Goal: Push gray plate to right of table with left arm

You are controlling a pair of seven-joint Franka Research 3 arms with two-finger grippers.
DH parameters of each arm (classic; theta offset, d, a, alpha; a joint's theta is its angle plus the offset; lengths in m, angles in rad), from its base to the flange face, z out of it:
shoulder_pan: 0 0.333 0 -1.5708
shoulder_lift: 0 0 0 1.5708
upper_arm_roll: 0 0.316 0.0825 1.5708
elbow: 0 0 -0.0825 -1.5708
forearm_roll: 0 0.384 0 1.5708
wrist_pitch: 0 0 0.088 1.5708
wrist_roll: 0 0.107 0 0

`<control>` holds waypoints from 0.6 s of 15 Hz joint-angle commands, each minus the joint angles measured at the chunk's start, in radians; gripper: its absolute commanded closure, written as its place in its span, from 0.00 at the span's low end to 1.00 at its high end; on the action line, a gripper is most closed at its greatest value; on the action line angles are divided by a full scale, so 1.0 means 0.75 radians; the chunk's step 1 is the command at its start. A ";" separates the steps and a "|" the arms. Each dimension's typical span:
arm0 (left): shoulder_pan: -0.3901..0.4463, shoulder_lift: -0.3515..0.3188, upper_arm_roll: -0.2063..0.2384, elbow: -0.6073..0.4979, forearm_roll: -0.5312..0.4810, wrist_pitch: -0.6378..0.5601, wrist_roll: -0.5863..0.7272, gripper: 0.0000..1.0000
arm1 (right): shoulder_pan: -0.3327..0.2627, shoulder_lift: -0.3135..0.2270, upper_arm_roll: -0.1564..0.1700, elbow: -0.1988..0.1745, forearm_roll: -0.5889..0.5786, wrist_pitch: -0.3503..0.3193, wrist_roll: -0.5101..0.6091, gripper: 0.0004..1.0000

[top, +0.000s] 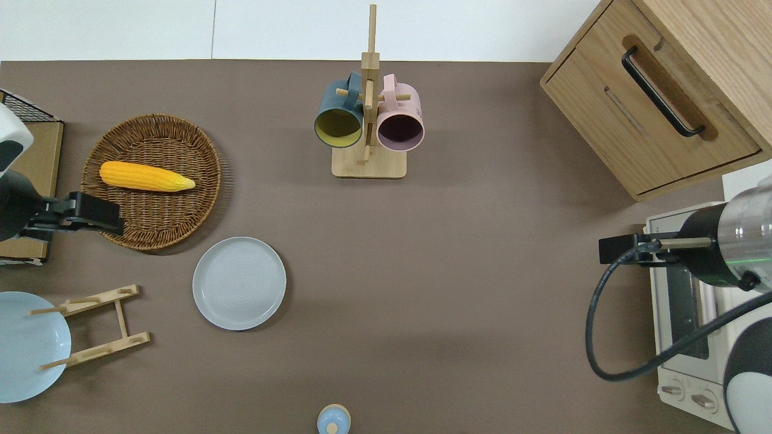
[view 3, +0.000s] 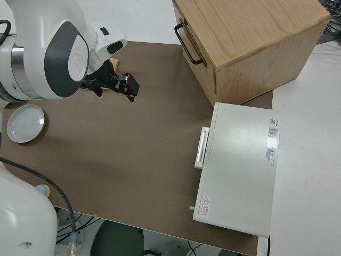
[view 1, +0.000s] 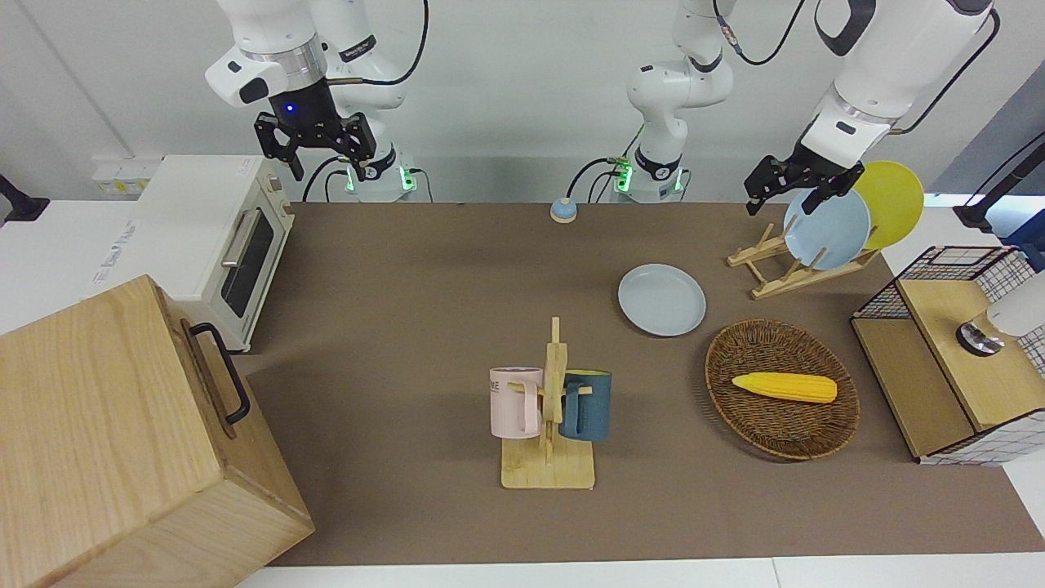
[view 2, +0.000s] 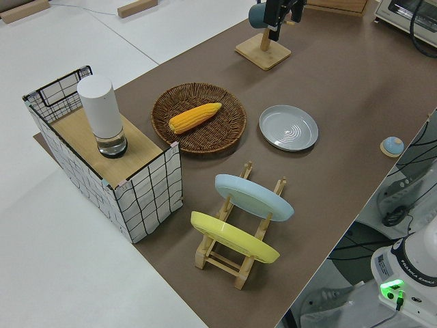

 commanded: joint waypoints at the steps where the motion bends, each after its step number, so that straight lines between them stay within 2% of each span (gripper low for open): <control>1: -0.006 -0.021 0.006 -0.014 0.058 -0.007 0.014 0.00 | -0.033 -0.036 0.019 -0.036 0.029 0.000 0.014 0.00; 6: -0.017 -0.021 -0.016 -0.030 0.126 0.025 0.010 0.00 | -0.033 -0.036 0.019 -0.036 0.029 0.000 0.014 0.00; 9: -0.009 -0.023 -0.008 -0.120 0.124 0.025 0.002 0.00 | -0.033 -0.036 0.019 -0.036 0.029 0.000 0.014 0.00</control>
